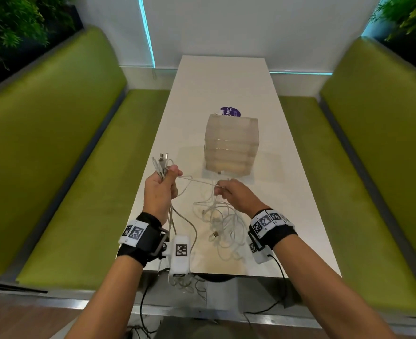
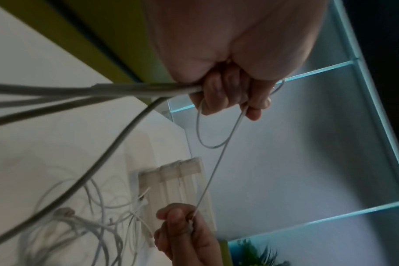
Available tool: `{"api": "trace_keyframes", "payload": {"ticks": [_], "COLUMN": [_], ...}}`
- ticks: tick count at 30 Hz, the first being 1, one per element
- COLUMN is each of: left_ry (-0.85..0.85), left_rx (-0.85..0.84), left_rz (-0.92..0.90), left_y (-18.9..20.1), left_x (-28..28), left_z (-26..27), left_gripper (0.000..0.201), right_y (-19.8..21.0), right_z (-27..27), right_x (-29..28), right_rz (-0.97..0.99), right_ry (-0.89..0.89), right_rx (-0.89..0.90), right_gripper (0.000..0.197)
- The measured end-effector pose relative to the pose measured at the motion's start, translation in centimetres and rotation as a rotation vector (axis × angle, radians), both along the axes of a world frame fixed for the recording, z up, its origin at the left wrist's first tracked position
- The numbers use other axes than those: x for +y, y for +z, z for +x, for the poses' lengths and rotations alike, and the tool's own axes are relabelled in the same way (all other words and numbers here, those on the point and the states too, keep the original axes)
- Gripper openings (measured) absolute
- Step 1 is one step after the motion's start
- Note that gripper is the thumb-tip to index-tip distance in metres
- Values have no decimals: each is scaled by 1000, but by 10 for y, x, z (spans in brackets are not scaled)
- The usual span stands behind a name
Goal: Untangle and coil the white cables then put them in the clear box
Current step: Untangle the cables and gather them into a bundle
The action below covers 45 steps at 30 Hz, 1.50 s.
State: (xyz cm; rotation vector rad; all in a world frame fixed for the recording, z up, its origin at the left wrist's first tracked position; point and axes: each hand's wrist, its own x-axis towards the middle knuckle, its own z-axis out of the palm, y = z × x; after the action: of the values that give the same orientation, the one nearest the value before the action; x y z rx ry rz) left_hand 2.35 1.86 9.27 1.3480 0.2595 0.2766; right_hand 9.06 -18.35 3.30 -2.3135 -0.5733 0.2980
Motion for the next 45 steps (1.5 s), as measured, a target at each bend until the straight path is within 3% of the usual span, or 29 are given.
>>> {"api": "trace_keyframes", "payload": {"ticks": [5, 9, 13, 16, 20, 24, 31, 37, 41, 45], "left_ry": [-9, -259, -528, -603, -617, -588, -281, -235, -234, -243], "left_rx": [40, 187, 260, 271, 288, 256, 192, 120, 113, 121], "left_rz": [28, 113, 275, 311, 379, 377, 138, 77, 68, 77], "left_y": [-5, -11, -9, -6, -5, -7, -15, -10, -10, -9], "left_x": [17, 21, 5, -5, -11, -9, 12, 20, 24, 24], "left_z": [-5, -14, -22, -23, -24, -24, -21, -21, -24, -27], "left_gripper": [25, 25, 27, 27, 20, 15, 14, 18, 22, 17], "right_y": [26, 58, 76, 72, 66, 64, 37, -7, -23, -14], "right_z": [-5, -27, -45, -48, -54, -63, -89, -126, -142, -135], "right_x": [4, 9, 19, 22, 19, 15, -2, 4, 3, -6], "right_rz": [118, 283, 144, 130, 115, 133, -85, -292, -445, -357], "right_ry": [-9, 88, 222, 120, 5, -36, 157, 371, 466, 458], "right_rx": [134, 158, 160, 138, 101, 151, 347, 498, 537, 527], "right_gripper": [16, 21, 37, 31, 12, 19, 17, 22, 58, 42]}}
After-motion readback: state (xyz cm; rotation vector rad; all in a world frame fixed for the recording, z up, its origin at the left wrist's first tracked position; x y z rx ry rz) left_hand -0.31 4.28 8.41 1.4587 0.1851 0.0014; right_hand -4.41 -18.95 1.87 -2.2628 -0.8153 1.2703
